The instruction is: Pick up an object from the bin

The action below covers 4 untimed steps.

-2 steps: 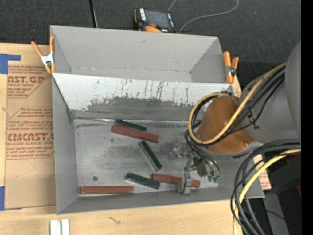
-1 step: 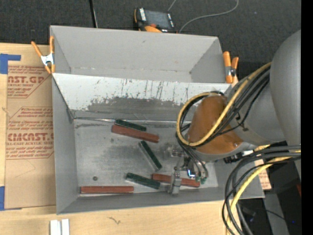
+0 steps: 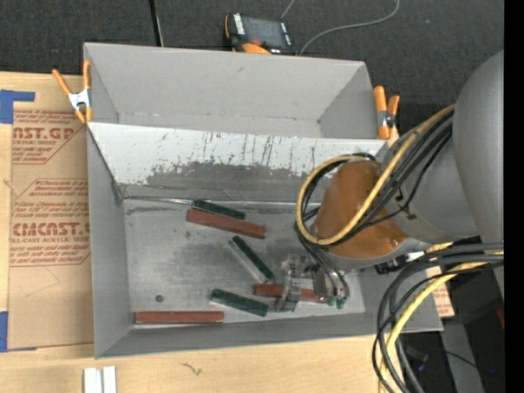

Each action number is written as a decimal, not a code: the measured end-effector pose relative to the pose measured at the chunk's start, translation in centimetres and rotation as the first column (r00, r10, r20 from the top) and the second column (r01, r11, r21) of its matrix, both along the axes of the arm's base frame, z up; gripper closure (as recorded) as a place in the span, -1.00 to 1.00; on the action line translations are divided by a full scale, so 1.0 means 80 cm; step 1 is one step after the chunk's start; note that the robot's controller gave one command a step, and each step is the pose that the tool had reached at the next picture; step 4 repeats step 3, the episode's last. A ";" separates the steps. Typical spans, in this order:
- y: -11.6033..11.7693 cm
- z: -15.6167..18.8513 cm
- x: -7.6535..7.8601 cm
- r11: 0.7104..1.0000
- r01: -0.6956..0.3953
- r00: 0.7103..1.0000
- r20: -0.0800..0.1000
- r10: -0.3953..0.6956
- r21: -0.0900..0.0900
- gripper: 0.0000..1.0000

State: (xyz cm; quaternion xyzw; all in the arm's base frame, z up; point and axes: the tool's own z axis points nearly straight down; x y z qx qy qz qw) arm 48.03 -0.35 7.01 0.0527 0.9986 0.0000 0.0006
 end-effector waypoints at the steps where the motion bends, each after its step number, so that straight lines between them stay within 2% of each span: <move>1: -0.042 0.001 0.057 0.967 -0.255 0.967 0.002 0.255 -0.002 1.00; 2: -0.048 0.204 0.066 0.959 -0.283 0.959 0.009 0.283 -0.004 1.00; 3: -0.029 0.269 0.065 0.990 -0.140 0.990 0.006 0.140 0.000 1.00; 4: -0.029 0.269 0.065 0.990 -0.140 0.990 0.006 0.140 0.000 1.00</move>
Offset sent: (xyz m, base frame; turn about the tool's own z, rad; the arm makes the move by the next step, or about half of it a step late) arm 0.0442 -0.0332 -0.0001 -0.2580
